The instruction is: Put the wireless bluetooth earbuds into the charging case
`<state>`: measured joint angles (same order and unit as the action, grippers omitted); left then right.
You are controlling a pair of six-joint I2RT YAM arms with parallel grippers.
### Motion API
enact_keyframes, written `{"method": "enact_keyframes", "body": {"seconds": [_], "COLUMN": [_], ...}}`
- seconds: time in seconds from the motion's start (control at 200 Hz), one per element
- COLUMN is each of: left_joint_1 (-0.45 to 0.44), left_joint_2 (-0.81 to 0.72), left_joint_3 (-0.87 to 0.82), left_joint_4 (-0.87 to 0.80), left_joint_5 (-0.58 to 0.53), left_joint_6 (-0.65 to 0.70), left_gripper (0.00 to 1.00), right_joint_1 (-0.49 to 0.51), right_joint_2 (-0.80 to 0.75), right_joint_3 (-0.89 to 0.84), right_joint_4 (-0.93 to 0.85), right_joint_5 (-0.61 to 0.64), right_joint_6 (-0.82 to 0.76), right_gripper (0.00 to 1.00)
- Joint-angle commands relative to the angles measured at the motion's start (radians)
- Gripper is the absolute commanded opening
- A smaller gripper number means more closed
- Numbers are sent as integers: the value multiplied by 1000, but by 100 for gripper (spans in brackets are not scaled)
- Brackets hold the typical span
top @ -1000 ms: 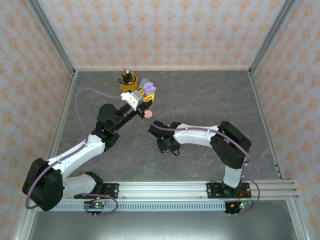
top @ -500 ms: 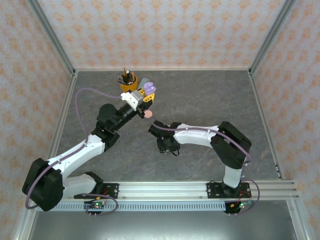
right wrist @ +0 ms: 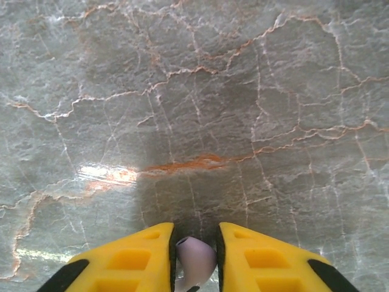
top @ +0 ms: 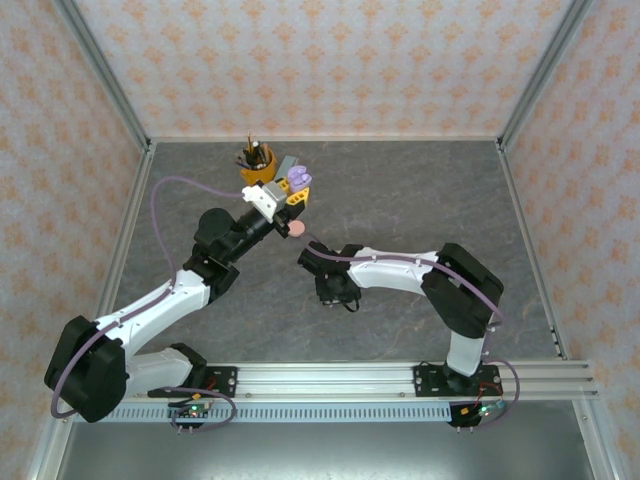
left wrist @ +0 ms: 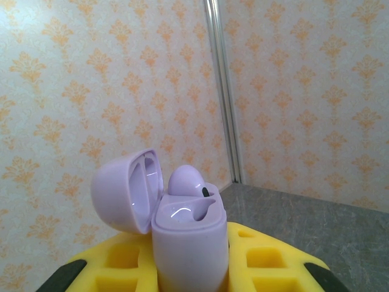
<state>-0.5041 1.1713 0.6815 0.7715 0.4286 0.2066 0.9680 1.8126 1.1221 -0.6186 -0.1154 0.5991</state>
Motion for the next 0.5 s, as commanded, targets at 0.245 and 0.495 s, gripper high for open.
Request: {"method": "enact_keyframes", "body": {"seconds": [0.245,0.495], "left_joint_1": [-6,-5], "left_joint_2": [-27,-32], "left_joint_3": [-5,-3], "left_joint_4": [28,22], "left_joint_5": [-19,-19], "left_joint_6": [-12,-12], "left_gripper": [0,0], "right_joint_1": [16,17], "right_joint_2": [-49,-89], "right_joint_3": [-28,-5], "right_joint_4": [-16,-38], "right_joint_5": [6,30], "right_joint_6": [18,-43], "right_gripper": [20,19]}}
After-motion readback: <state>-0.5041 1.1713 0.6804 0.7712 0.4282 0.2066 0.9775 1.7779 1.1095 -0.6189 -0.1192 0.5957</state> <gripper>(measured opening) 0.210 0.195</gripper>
